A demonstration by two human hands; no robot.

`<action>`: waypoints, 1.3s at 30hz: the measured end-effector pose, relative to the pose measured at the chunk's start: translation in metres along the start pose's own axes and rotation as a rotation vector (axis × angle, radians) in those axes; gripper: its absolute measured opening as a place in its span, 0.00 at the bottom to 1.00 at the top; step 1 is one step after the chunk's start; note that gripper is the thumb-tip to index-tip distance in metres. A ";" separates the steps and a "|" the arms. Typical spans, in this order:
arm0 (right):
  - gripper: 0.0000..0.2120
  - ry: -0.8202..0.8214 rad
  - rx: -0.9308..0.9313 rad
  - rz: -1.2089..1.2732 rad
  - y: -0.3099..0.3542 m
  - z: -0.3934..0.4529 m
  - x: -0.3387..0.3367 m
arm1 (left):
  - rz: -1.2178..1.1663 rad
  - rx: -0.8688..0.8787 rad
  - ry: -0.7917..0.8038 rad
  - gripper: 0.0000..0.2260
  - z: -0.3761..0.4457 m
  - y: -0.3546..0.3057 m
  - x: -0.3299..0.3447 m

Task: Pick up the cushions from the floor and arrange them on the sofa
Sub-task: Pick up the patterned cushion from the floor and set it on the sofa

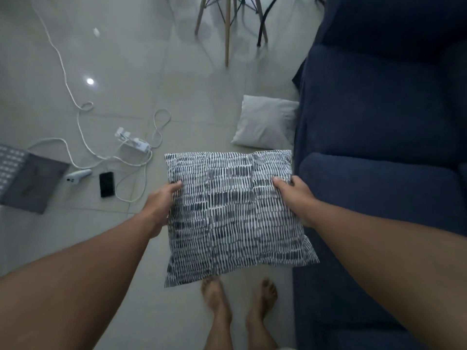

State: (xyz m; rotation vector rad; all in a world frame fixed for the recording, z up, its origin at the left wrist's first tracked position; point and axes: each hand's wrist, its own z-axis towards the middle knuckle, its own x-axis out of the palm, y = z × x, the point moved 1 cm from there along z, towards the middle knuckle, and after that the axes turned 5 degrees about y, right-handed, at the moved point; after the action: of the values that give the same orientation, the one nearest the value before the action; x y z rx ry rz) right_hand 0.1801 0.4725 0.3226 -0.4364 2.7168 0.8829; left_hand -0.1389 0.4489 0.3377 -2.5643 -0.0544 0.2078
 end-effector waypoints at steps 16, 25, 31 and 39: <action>0.34 -0.252 -0.213 0.135 0.138 -0.133 -0.128 | 0.147 0.285 0.181 0.36 -0.126 -0.192 0.025; 0.38 -0.463 -0.255 0.251 0.145 -0.207 -0.205 | 0.218 0.461 0.357 0.23 -0.228 -0.276 0.086; 0.40 -0.577 -0.293 0.309 0.139 -0.254 -0.266 | 0.258 0.549 0.454 0.21 -0.271 -0.314 0.148; 0.40 -0.727 -0.242 0.469 0.089 -0.292 -0.362 | 0.426 0.586 0.611 0.25 -0.284 -0.350 0.276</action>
State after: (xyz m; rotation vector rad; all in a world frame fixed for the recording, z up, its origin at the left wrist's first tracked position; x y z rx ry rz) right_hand 0.4406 0.4386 0.7166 0.4346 2.0535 1.1977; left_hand 0.1805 0.6153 0.7250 -1.9241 0.6798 -0.3592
